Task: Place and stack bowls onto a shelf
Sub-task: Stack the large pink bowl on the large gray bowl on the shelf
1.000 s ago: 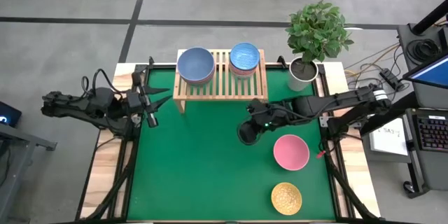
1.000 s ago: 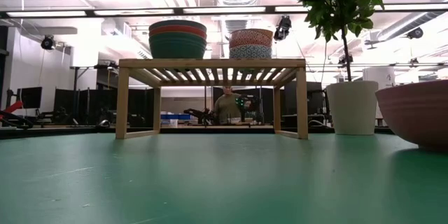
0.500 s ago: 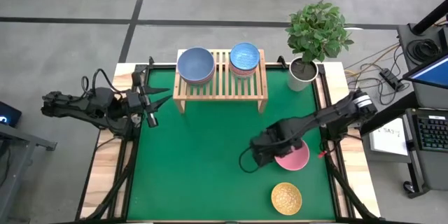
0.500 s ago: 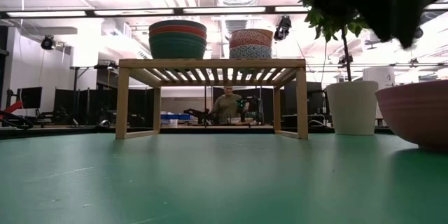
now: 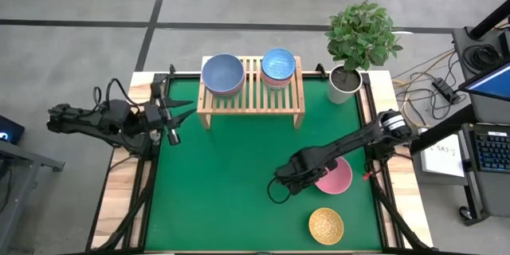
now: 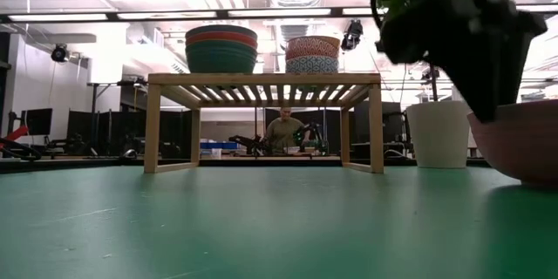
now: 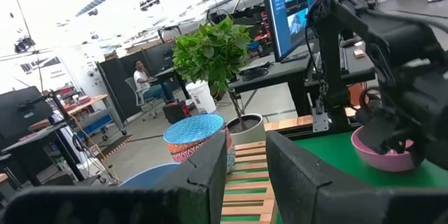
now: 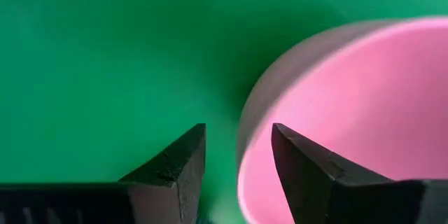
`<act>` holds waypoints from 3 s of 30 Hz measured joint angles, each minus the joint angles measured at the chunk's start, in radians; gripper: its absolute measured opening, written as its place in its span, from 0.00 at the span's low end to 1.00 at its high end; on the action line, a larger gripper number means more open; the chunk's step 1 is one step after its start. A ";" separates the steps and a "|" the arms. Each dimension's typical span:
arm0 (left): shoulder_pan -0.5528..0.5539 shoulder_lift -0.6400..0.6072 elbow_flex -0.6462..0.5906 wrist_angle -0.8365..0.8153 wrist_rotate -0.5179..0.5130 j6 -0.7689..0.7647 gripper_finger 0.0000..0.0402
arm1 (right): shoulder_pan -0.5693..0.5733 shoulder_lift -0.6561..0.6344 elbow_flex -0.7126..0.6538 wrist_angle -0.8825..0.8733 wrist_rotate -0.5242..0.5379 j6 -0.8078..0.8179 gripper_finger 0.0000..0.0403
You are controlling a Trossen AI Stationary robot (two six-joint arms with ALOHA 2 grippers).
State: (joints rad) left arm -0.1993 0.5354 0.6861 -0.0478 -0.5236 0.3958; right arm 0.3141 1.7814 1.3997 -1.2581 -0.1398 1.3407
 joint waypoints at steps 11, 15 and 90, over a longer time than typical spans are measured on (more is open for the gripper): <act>0.000 0.000 0.000 0.000 0.000 0.000 0.21 | 0.000 0.036 0.002 0.007 -0.071 -0.070 0.04; 0.000 0.000 0.000 0.003 0.000 0.000 0.21 | 0.000 0.002 0.003 0.018 -0.095 -0.106 0.02; 0.000 0.000 0.000 0.001 0.000 0.015 0.21 | -0.421 0.068 0.657 0.722 0.533 -1.561 0.23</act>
State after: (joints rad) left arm -0.1993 0.5354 0.6861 -0.0463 -0.5236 0.4107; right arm -0.1067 1.8497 2.0563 -0.5365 0.3935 -0.2206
